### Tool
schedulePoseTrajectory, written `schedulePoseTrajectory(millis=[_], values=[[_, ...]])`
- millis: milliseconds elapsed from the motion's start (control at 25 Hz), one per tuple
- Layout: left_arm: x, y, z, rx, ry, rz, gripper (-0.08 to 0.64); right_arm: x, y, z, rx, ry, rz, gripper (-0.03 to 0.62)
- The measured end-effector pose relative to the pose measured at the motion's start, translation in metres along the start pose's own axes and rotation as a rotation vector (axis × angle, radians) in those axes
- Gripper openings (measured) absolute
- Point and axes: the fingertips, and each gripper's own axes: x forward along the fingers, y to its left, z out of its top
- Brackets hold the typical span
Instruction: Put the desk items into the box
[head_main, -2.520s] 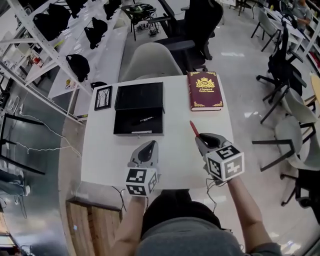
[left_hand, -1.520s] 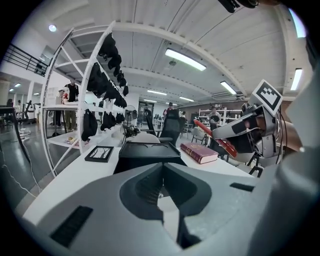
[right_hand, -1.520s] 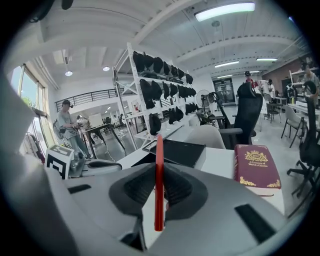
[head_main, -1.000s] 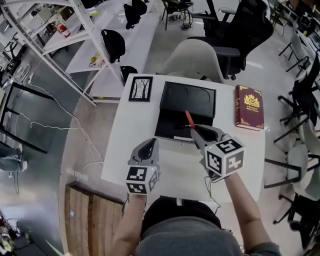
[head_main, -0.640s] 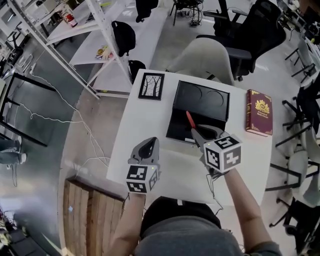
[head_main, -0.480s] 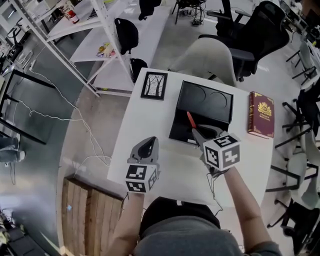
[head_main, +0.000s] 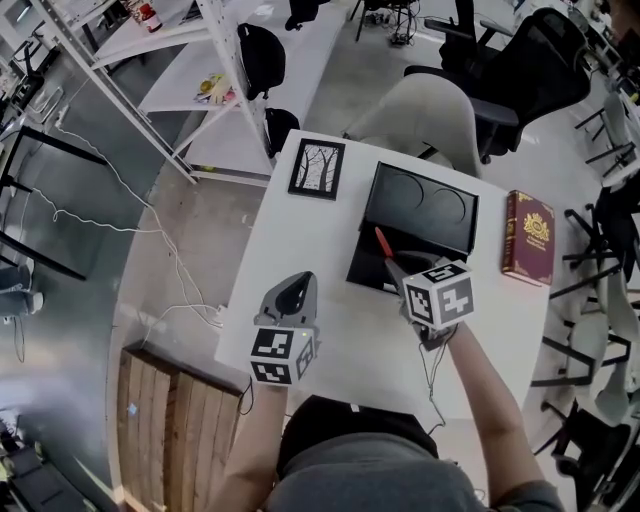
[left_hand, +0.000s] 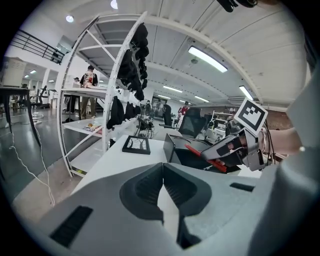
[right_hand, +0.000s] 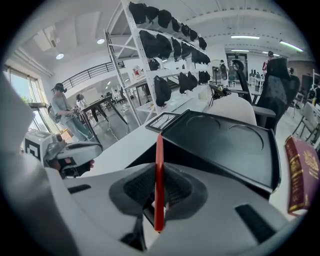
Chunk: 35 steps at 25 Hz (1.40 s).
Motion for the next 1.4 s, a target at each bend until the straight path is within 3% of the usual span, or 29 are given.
schedulePoseTrajectory(millis=[480, 1400], values=[[0.0, 0.017, -0.007, -0.037, 0.009, 0.019, 0.008, 0.029, -0.002, -0.012, -0.03, 0.143, -0.012, 0.054], [0.005, 0.028, -0.015, -0.061, 0.027, 0.019, 0.008, 0.055, -0.013, -0.032, -0.061, 0.245, -0.064, 0.055]])
